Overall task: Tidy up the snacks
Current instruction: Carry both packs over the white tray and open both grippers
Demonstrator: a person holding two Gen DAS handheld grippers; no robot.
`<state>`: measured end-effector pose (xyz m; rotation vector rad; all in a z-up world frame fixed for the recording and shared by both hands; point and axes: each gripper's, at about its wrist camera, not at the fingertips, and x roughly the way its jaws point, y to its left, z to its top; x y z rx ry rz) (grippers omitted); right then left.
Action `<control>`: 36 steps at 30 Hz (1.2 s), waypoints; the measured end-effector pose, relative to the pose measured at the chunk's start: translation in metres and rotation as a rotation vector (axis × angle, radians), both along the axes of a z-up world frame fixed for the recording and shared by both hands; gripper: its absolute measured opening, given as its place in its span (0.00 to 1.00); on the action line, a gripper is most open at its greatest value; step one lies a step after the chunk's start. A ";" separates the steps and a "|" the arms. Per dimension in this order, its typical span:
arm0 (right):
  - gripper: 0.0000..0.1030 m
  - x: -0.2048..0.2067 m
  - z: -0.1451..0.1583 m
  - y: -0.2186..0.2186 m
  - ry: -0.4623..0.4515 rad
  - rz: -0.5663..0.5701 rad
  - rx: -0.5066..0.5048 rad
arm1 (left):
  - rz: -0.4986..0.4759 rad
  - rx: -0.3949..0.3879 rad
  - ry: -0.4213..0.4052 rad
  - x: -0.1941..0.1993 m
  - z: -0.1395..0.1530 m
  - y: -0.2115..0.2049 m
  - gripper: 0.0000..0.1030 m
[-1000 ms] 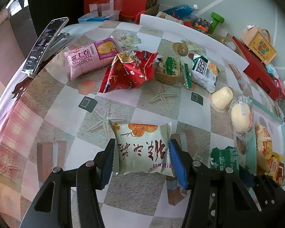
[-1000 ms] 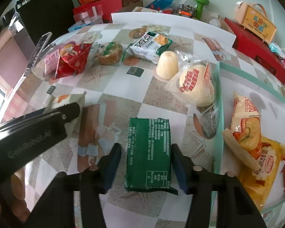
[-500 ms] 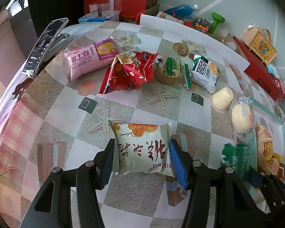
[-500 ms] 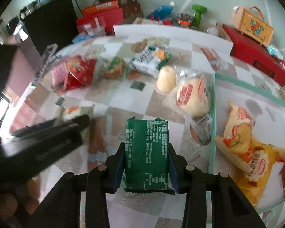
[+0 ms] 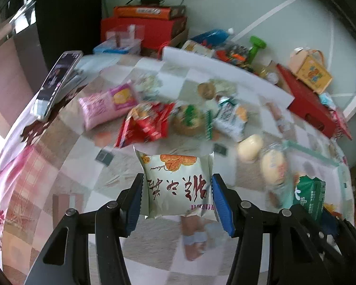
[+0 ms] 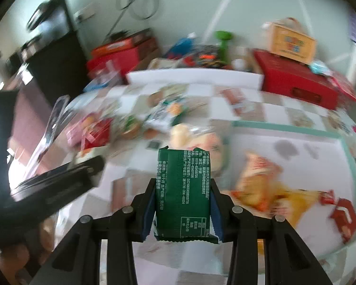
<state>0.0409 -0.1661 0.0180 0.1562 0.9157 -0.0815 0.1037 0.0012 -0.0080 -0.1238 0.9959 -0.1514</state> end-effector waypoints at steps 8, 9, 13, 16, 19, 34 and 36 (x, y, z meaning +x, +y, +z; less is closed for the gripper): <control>0.41 -0.028 0.014 -0.089 -0.031 -0.279 0.005 | -0.167 -0.028 -0.076 -0.011 0.026 -0.063 0.55; 0.41 -0.032 0.016 -0.100 -0.036 -0.312 0.004 | -0.182 -0.026 -0.077 -0.011 0.028 -0.070 0.55; 0.41 -0.051 0.021 -0.141 -0.051 -0.446 -0.006 | -0.291 -0.032 -0.094 -0.021 0.035 -0.109 0.55; 0.41 -0.064 0.021 -0.166 -0.051 -0.521 0.001 | -0.377 -0.030 -0.101 -0.031 0.037 -0.140 0.55; 0.41 -0.072 0.018 -0.182 -0.046 -0.571 0.001 | -0.425 -0.015 -0.097 -0.037 0.034 -0.164 0.55; 0.41 -0.064 -0.016 -0.210 -0.009 -0.577 0.061 | -0.521 0.058 -0.120 -0.034 0.013 -0.237 0.56; 0.42 -0.063 -0.015 -0.209 -0.015 -0.574 0.059 | -0.522 0.064 -0.121 -0.033 0.011 -0.241 0.56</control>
